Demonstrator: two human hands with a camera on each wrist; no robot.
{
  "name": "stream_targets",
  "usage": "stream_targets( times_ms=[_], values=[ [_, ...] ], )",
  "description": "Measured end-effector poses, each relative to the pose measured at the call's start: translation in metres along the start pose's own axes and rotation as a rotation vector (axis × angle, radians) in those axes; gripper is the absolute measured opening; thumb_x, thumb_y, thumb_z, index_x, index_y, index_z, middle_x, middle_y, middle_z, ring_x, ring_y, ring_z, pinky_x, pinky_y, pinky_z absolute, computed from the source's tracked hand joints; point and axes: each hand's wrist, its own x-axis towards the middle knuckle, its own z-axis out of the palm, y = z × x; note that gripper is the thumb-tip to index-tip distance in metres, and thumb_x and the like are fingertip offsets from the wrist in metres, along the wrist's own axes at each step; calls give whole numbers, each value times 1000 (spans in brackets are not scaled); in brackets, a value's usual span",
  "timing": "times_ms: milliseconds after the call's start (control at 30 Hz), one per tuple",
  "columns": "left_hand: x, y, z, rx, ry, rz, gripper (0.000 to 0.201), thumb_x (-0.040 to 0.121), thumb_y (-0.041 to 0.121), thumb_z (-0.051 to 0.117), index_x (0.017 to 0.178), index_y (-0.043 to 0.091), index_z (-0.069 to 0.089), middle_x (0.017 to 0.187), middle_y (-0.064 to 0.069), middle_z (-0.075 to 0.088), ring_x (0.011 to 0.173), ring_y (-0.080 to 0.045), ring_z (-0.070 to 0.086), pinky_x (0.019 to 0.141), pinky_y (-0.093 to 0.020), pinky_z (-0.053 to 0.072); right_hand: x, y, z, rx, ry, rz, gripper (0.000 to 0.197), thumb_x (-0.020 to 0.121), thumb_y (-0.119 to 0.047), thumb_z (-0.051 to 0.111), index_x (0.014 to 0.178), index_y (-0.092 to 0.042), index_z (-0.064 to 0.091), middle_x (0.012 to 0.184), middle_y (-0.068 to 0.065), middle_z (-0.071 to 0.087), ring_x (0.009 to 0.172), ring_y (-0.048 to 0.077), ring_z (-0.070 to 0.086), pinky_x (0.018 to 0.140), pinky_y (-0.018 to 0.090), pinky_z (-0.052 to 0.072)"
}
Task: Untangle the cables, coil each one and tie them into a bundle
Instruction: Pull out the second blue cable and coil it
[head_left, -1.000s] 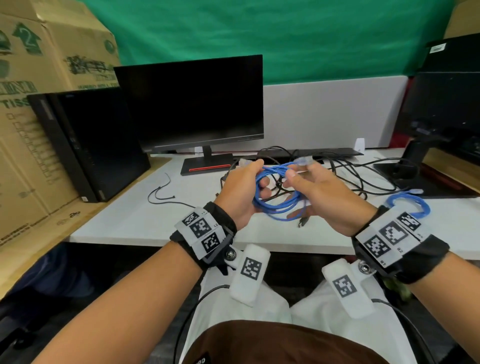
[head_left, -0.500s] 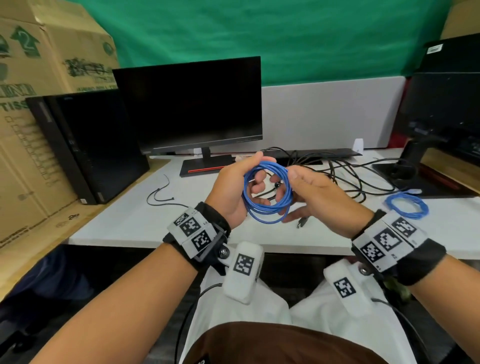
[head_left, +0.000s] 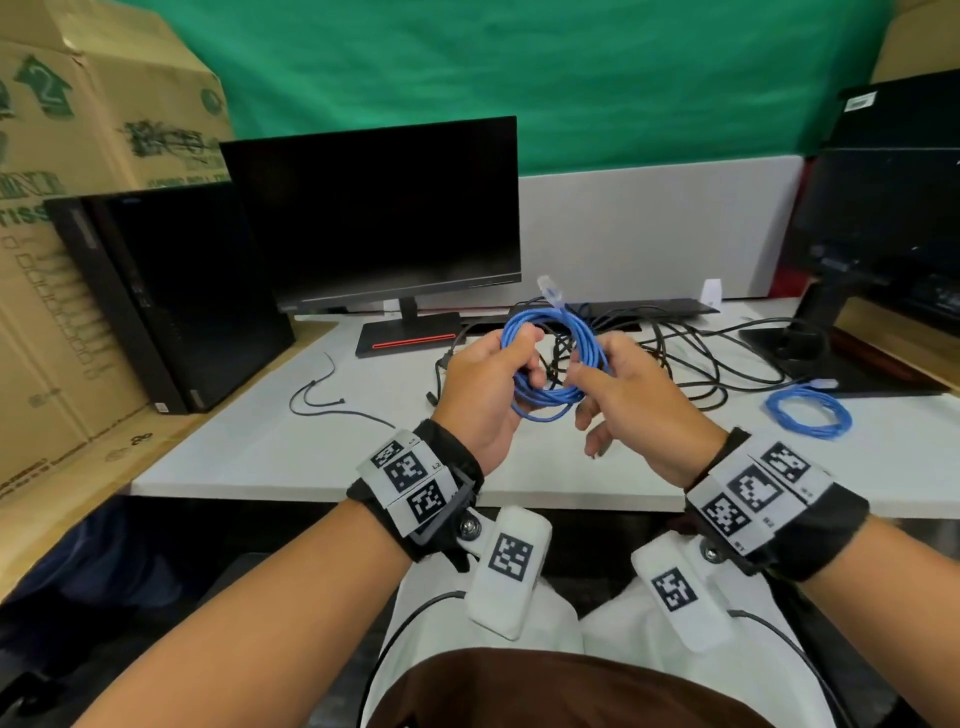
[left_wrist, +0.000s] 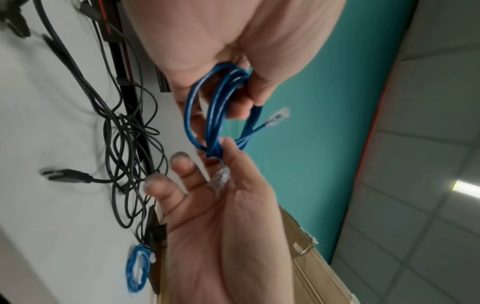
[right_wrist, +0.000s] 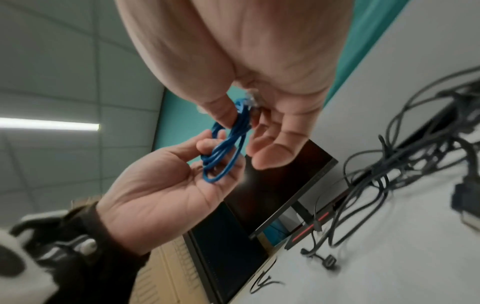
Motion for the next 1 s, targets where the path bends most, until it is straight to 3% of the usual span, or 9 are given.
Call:
stream_targets(
  times_ms=[133,300,433,567,633,700,800,900,1000],
  values=[
    [-1,-7,3,74,95,60,14,98,21,62,100,8,66,56,7,47,49,-8,41,51,-26,36,-2,1,1,-26,-18,-4,32,97,-5,50,119,-27,43,86,13,57,48,14,55,45,34,52],
    [2,-7,4,18,178,6,28,93,33,69,79,13,56,57,1,44,43,-11,36,45,-28,42,-13,2,11,66,-149,106,3,102,-15,43,103,-16,46,82,10,51,41,13,48,47,38,55],
    [3,-8,4,2,44,-153,28,92,31,70,82,17,48,55,3,25,40,-11,21,42,-22,26,-18,7,10,-103,-189,118,7,102,-15,37,98,-16,42,86,14,51,36,12,48,43,34,52],
    [1,-11,10,112,-141,-338,34,94,45,64,80,20,46,51,6,17,38,-10,14,38,-19,20,-22,11,-7,-275,-320,202,10,101,-15,37,101,-10,45,89,25,56,51,25,59,45,35,54],
    [2,-12,10,139,-174,-395,43,96,53,56,72,22,39,51,5,15,37,-10,13,37,-18,19,-21,11,-17,-345,-329,168,20,104,-30,41,103,-13,52,100,20,59,56,18,62,44,30,53],
    [5,-14,11,171,-182,-414,45,97,57,51,72,22,37,52,5,15,39,-11,12,38,-19,21,-20,8,-25,-520,-295,69,37,103,-40,42,101,-7,59,87,11,59,62,13,58,45,21,48],
    [10,-14,12,223,-187,-358,42,98,55,51,79,18,45,53,4,23,43,-13,25,42,-24,34,-16,10,-35,-557,-236,48,44,102,-38,47,86,1,59,56,1,38,40,10,36,36,21,36],
    [16,-12,7,472,-177,-142,40,97,48,58,98,8,61,61,2,48,55,-13,50,54,-30,46,-11,12,-44,-416,-217,100,37,102,-34,52,75,-9,52,58,1,33,40,13,34,35,25,38],
    [21,-10,-6,879,-178,114,27,93,41,66,93,14,68,68,2,57,50,-4,47,45,-18,38,-7,14,-53,-277,-182,146,34,101,-32,55,79,-6,54,61,3,37,39,13,34,36,23,36]
  ],
)
